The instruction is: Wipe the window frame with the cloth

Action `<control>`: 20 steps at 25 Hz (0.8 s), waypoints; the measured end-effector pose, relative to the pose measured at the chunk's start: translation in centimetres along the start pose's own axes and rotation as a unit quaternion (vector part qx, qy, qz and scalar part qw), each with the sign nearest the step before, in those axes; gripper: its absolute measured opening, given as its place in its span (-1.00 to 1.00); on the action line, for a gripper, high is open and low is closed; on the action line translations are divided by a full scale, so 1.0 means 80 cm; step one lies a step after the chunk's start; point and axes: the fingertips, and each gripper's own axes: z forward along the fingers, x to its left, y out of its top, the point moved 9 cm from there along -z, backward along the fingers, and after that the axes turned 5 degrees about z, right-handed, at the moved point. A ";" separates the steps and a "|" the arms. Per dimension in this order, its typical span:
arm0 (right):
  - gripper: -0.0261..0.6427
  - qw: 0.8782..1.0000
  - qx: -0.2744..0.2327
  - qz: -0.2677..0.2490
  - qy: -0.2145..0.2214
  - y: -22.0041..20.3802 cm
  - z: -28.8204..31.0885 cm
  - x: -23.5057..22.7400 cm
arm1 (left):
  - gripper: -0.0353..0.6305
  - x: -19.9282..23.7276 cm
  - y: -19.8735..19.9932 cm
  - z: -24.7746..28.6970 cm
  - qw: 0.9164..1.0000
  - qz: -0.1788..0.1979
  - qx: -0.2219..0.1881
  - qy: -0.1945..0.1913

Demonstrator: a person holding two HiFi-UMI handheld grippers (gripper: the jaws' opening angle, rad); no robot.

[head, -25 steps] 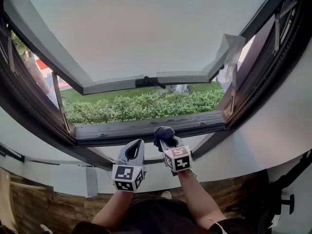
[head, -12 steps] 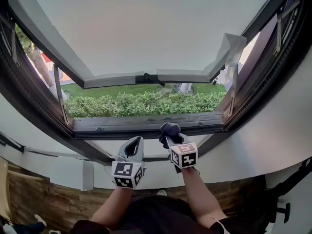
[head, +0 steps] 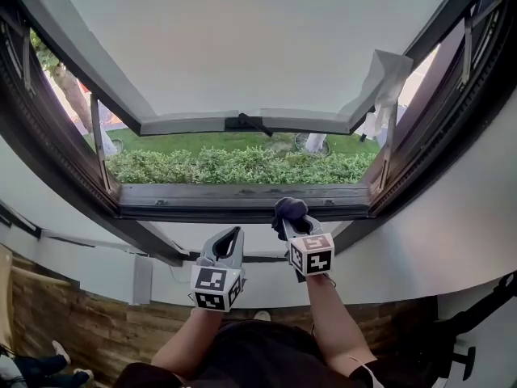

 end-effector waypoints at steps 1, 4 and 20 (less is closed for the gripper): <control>-0.74 1.000 0.000 -0.001 -0.005 -0.001 -0.002 -0.003 | -0.88 -0.003 0.001 0.000 1.000 0.002 -0.001 -0.001; -0.74 1.000 -0.002 -0.004 -0.029 -0.001 -0.010 -0.014 | -0.88 -0.008 0.002 0.002 1.000 0.006 -0.001 -0.002; -0.73 0.992 -0.001 -0.047 -0.116 -0.005 -0.034 -0.056 | -0.88 -0.025 -0.008 0.017 1.000 0.004 0.016 -0.014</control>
